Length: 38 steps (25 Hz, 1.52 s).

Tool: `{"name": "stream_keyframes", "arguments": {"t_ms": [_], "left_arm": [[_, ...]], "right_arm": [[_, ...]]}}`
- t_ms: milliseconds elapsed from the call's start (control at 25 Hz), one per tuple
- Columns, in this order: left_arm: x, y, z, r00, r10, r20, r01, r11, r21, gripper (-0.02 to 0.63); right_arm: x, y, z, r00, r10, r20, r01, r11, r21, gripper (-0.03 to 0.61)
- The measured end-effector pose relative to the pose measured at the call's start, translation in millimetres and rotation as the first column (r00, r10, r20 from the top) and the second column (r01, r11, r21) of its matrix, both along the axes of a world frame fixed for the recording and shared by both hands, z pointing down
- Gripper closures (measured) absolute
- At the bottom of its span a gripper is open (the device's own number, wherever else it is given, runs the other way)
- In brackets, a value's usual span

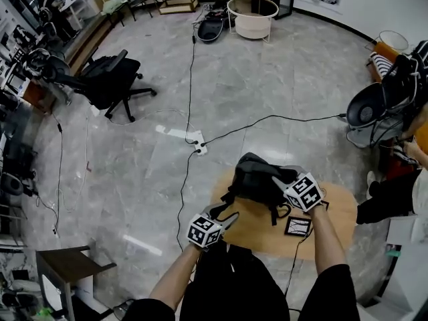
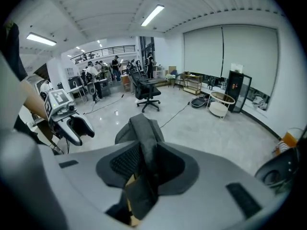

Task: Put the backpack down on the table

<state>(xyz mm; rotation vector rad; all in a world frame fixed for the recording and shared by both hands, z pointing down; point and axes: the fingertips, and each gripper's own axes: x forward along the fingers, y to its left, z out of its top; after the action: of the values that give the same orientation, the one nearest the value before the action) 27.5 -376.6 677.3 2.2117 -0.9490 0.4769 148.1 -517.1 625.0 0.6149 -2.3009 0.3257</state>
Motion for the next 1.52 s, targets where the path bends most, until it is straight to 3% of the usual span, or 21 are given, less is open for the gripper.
{"name": "stream_keyframes", "arguments": {"t_ms": [400, 640, 920, 1280, 1520], "left_arm": [[5.1, 18.3, -11.5, 1.0, -0.013, 0.009, 0.012, 0.996, 0.084, 0.427], [-13.8, 54.2, -15.6, 0.998, -0.025, 0.056, 0.018, 0.992, 0.128, 0.569], [-31.1, 128.1, -14.0, 0.999, 0.041, 0.029, -0.043, 0.995, 0.095, 0.575], [-76.7, 231.2, -3.0, 0.997, 0.079, 0.021, -0.08, 0.996, 0.049, 0.575], [-93.1, 258.5, 19.9, 0.997, 0.074, 0.023, -0.075, 0.997, 0.029, 0.575]], "right_arm": [[-22.1, 71.8, 7.3, 0.997, -0.078, -0.004, 0.078, 0.997, -0.023, 0.471], [-36.7, 137.8, 10.2, 0.998, -0.066, -0.02, 0.066, 0.998, 0.0, 0.471], [-49.8, 218.6, 29.4, 0.999, 0.0, -0.052, -0.001, 1.0, -0.02, 0.468], [-77.6, 348.5, 107.9, 0.989, 0.021, -0.148, -0.037, 0.994, -0.106, 0.468], [-87.6, 387.0, 189.6, 0.977, 0.042, -0.208, -0.077, 0.983, -0.164, 0.479]]}}
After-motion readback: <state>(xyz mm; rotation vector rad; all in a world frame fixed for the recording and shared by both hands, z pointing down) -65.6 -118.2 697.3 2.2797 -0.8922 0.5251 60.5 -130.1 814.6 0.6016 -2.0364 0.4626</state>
